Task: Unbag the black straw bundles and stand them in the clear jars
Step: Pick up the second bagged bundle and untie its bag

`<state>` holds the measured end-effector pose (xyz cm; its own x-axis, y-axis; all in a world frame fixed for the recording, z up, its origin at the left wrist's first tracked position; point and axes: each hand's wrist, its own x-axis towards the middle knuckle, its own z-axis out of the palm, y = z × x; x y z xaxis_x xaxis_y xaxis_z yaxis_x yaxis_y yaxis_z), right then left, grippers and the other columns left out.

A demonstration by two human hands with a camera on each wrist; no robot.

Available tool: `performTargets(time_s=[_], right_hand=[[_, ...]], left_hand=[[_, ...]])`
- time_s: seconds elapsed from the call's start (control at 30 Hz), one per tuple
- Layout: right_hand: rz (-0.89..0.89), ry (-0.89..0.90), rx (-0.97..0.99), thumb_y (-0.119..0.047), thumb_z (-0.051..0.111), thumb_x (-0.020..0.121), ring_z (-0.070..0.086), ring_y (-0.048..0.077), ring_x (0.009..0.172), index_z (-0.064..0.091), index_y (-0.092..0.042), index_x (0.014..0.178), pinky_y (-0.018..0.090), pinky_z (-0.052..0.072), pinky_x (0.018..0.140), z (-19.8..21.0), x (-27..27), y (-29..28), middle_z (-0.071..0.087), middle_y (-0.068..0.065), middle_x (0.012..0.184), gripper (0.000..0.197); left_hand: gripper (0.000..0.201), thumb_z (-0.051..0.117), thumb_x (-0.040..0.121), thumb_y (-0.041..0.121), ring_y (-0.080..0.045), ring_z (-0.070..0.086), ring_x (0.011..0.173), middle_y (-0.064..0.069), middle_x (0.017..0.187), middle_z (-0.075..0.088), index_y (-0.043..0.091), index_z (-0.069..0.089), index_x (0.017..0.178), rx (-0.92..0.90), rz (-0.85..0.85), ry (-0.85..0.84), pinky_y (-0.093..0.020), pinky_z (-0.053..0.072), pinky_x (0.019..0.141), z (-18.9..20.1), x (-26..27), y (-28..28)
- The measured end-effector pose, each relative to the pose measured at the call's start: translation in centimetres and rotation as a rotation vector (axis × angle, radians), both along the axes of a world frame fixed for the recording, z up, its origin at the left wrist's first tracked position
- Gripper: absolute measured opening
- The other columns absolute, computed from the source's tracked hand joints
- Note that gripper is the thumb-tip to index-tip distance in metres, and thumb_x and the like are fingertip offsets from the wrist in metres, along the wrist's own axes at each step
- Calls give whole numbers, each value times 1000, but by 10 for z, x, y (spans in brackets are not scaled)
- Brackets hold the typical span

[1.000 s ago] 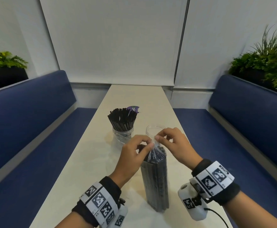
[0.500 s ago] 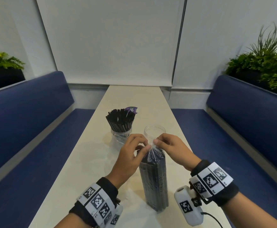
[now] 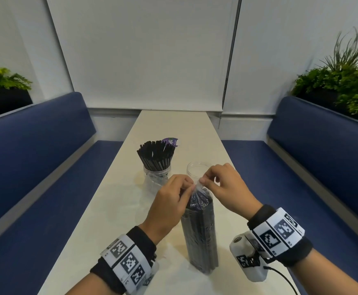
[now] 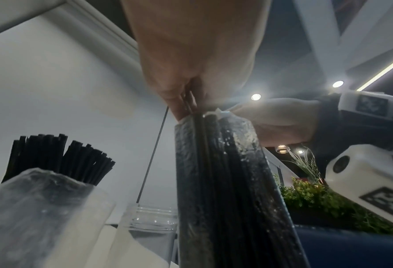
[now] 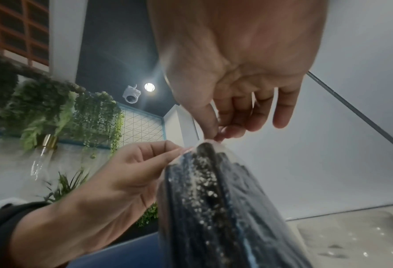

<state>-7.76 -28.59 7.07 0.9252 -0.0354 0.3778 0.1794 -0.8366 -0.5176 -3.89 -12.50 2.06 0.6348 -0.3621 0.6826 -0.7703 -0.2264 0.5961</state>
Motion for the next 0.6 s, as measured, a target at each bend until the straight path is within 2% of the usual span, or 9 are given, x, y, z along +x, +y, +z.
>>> performTargets(time_s=[0.07, 0.13, 0.2, 0.23, 0.3, 0.37, 0.43, 0.53, 0.6], right_hand=[[50, 50, 67, -27, 56, 88, 44, 10, 76, 65, -8, 84, 19, 36, 71, 2, -2, -1, 62, -1, 81, 21], [121, 109, 164, -23, 55, 89, 46, 7, 70, 64, -1, 86, 12, 36, 68, 5, -4, 0, 64, 11, 82, 24], [153, 162, 263, -23, 53, 90, 49, 13, 73, 63, 1, 87, 15, 38, 69, 2, -5, -1, 65, 19, 88, 26], [151, 189, 314, -24, 52, 90, 50, 15, 76, 63, 0, 86, 23, 41, 74, 1, -5, -1, 65, 20, 88, 27], [138, 225, 375, -26, 52, 90, 51, 16, 77, 63, -1, 86, 30, 41, 75, 0, -4, -3, 64, 13, 82, 27], [131, 211, 327, -26, 51, 91, 50, 17, 76, 63, -2, 86, 23, 39, 70, 1, -3, -3, 62, 12, 81, 28], [144, 169, 257, -25, 50, 92, 49, 20, 77, 63, -1, 86, 14, 35, 64, 3, -3, -2, 64, 18, 85, 28], [185, 151, 229, -23, 49, 92, 53, 29, 84, 62, 0, 88, 12, 35, 64, 5, -3, -2, 65, 20, 91, 26], [203, 148, 226, -21, 49, 92, 53, 28, 83, 62, -1, 87, 14, 36, 65, 6, -2, -1, 64, 20, 91, 25]], left_hand=[[8, 56, 90, 14, -8, 57, 84, -3, 89, 62, 7, 60, 88, -20, 1, 96, -10, 48, 73, -2, 3, 1], [9, 58, 89, 15, -7, 59, 84, -4, 87, 65, 8, 63, 89, -40, 22, 178, -6, 46, 72, -1, 6, 3], [7, 62, 87, 16, -8, 62, 83, -4, 85, 67, 10, 65, 87, -93, 22, 249, -6, 47, 71, 1, 8, 3], [6, 63, 86, 15, -9, 63, 82, -4, 85, 68, 10, 65, 87, -121, 10, 265, -8, 49, 71, 3, 7, 2], [9, 65, 84, 16, -10, 64, 83, -4, 88, 68, 9, 65, 90, -123, -16, 194, -13, 53, 73, 5, 5, 3], [14, 64, 86, 21, -10, 62, 82, -3, 90, 66, 9, 66, 91, -35, -50, 26, -16, 55, 73, 6, 4, 5], [21, 59, 87, 29, -10, 62, 79, -2, 90, 66, 9, 66, 90, 36, -47, -68, -19, 57, 72, 7, 4, 6], [24, 56, 87, 33, -9, 62, 78, -1, 88, 68, 12, 66, 90, 95, 4, -129, -21, 56, 71, 11, 8, 8], [23, 55, 87, 32, -7, 62, 74, 1, 85, 70, 13, 67, 89, 185, 32, -210, -14, 52, 68, 12, 9, 9]])
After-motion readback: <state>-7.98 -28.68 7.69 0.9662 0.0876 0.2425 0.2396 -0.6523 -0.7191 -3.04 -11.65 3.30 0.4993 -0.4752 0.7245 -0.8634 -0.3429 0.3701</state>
